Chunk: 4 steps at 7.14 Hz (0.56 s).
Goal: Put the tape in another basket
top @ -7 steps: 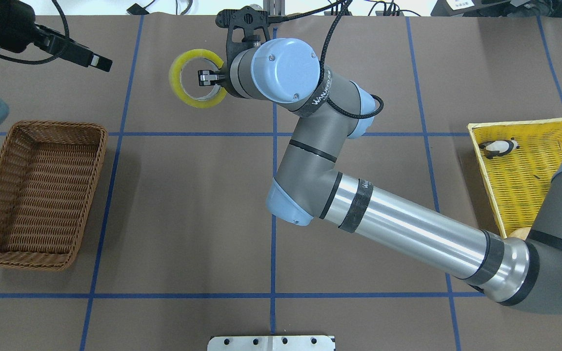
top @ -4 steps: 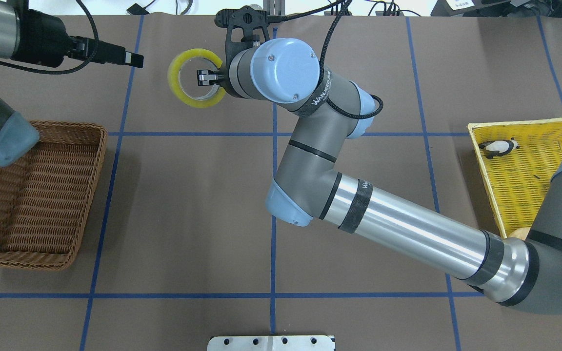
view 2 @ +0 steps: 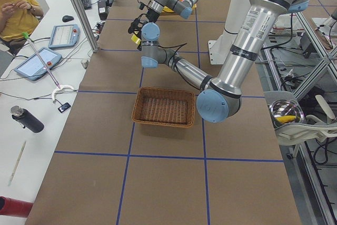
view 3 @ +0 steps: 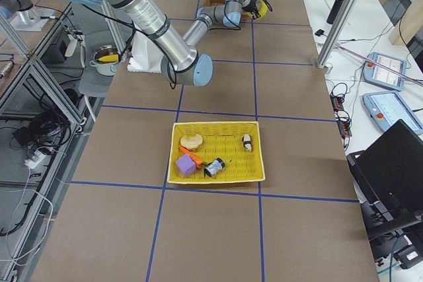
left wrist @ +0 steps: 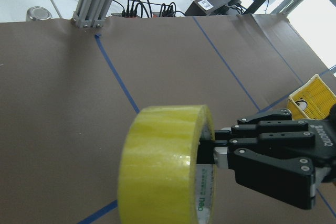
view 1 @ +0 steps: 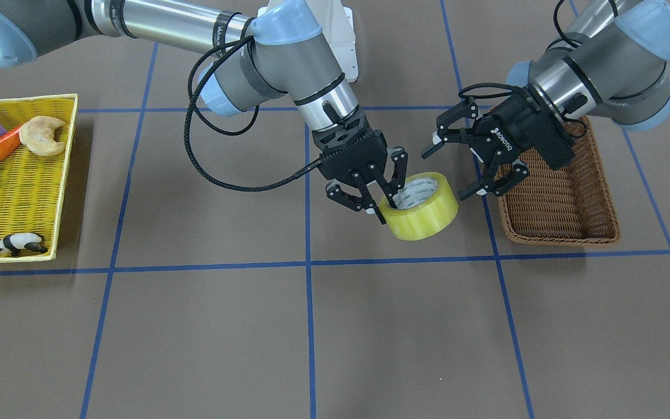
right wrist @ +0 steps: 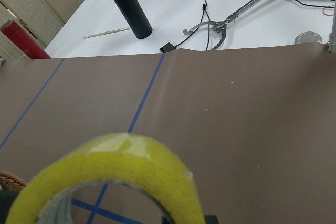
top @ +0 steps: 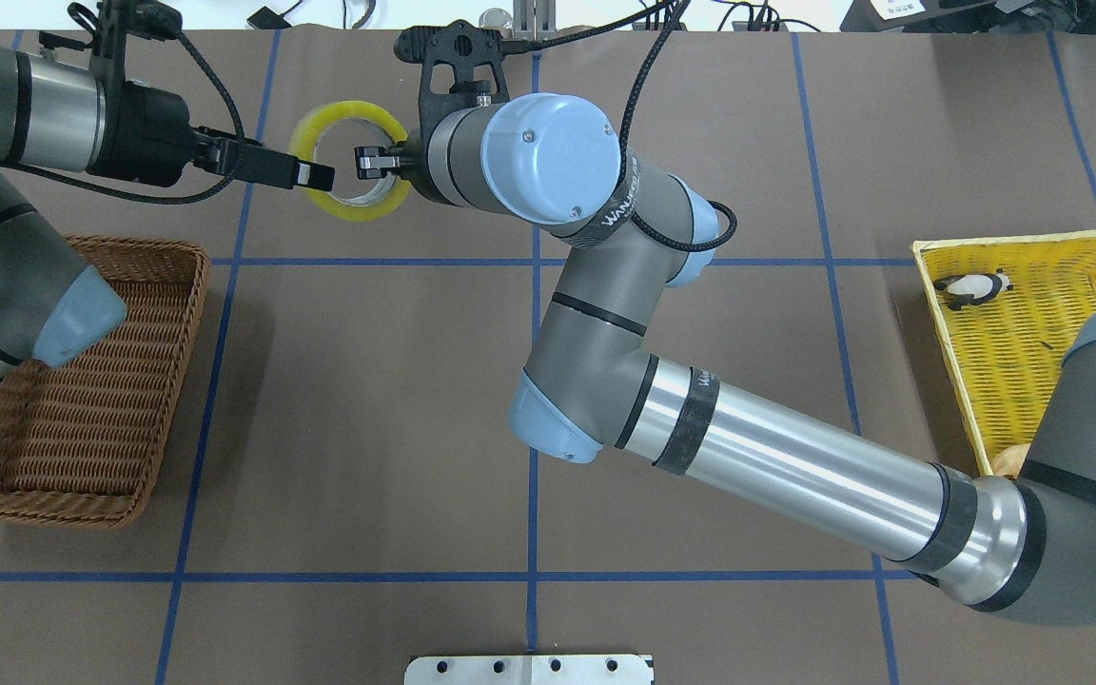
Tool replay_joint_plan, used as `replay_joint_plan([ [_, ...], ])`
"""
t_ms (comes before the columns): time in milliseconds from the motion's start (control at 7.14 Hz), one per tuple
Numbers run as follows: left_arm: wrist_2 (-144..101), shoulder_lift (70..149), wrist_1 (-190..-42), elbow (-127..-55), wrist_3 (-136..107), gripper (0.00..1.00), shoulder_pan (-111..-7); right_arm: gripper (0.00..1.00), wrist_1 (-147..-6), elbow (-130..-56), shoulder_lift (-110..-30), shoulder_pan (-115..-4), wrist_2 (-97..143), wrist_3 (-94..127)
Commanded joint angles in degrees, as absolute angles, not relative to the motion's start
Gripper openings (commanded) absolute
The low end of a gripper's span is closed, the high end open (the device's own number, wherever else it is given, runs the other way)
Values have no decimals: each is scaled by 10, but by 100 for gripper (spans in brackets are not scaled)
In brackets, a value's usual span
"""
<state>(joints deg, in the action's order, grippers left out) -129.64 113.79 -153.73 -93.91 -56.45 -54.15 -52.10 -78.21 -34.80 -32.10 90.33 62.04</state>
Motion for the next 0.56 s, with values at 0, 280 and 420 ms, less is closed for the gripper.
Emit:
replay_joint_plan([
  [0,-1298,1137,-1543,-940,-565,98,-541,0,-511,-814,-377,-309,904,621],
  [280,-1298,1134,-1546,-942,-566,98,-542,0,-512,-881,-431,-300,904,618],
  [420,-1298,1132,-1546,-942,-566,98,-543,0,-512,-883,-432,-293,904,618],
])
